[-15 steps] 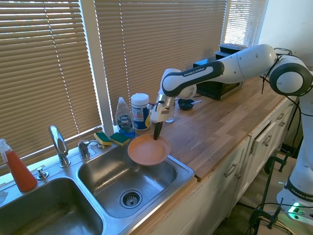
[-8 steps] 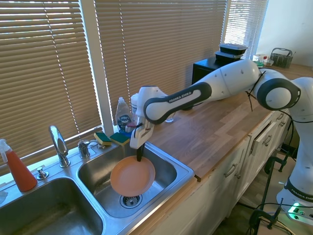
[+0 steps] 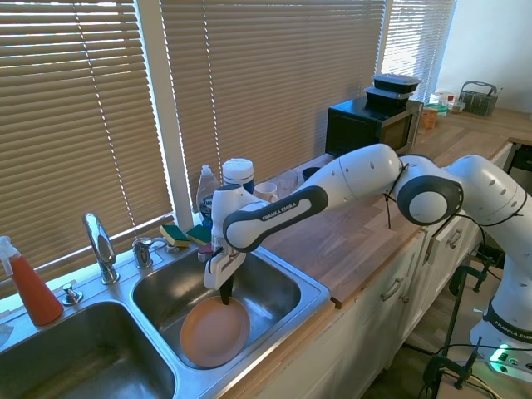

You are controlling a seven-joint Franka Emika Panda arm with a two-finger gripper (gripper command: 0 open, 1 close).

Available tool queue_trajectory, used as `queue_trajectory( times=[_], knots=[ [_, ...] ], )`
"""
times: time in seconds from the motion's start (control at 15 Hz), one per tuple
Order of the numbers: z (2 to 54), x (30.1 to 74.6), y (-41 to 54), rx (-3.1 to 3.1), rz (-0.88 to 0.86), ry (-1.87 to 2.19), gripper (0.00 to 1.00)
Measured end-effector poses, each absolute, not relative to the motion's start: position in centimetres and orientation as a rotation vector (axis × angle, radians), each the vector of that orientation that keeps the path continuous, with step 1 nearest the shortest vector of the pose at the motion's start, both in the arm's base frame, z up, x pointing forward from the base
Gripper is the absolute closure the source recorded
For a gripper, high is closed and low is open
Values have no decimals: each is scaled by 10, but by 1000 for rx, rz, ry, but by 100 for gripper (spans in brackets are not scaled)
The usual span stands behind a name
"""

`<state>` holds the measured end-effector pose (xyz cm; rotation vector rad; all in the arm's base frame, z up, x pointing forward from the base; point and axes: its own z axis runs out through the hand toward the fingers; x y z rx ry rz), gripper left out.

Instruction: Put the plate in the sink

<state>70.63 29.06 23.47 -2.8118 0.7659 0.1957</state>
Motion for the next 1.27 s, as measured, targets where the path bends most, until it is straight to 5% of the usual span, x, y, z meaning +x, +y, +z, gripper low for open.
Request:
queue_trajectory(
  times=[0.73,1.27],
  knots=[
    [233,717,291,-2803,181,768,0],
    [314,696,290,-2785,113,770,0]
  ],
)
